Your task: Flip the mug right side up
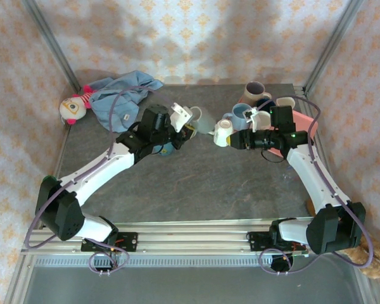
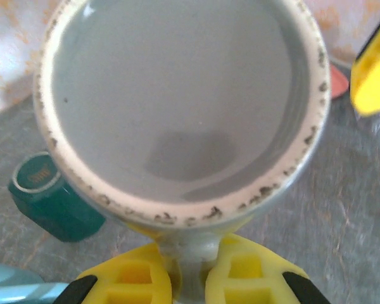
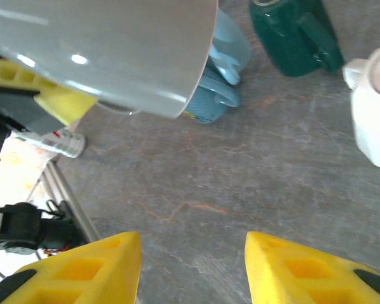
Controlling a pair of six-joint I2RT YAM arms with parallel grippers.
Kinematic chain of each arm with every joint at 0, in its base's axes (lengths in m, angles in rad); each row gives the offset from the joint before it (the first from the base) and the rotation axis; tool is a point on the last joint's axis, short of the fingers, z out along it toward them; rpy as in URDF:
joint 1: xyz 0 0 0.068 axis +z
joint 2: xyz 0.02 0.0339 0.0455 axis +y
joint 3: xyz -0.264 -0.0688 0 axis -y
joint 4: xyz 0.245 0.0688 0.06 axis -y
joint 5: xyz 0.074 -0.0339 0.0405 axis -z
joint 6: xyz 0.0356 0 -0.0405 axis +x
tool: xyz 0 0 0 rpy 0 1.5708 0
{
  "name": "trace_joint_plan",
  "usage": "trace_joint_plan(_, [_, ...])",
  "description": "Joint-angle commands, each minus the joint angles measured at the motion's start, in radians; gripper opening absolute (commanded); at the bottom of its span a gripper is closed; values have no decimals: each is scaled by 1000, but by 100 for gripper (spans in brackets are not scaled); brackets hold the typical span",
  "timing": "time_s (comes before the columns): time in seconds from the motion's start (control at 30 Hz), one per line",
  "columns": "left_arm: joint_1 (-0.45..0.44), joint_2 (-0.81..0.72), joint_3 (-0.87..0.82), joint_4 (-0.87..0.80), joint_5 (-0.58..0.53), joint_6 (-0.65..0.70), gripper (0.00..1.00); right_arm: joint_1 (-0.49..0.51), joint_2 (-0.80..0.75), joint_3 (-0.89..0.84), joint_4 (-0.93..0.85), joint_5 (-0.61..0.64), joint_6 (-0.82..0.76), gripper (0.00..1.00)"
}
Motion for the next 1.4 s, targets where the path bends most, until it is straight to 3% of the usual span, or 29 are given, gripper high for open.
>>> trace_joint_plan(0.0, [-10,-80,80,129,-32,-72,0,-6,-31,-1,88,-120,-20,47])
trace_joint_plan(0.5, [-11,-121,187,173,48,-144,0,-2,-23,22,307,-273,94,47])
trace_joint_plan(0.83, [-11,-68,249,270,103,-232,0,37,-23,-61,798,-256,455,50])
trace_joint_plan(1.0, [-10,-70,253,301,137,-255,0,69,-1,-11,813,-267,455,53])
trace_joint_plan(1.17, [-10,-66,251,315,183,-247,0,139,18,55,731,-277,353,53])
trace_joint_plan(1.37, [-13,-62,256,336,197,-261,0,158,39,111,758,-269,374,53])
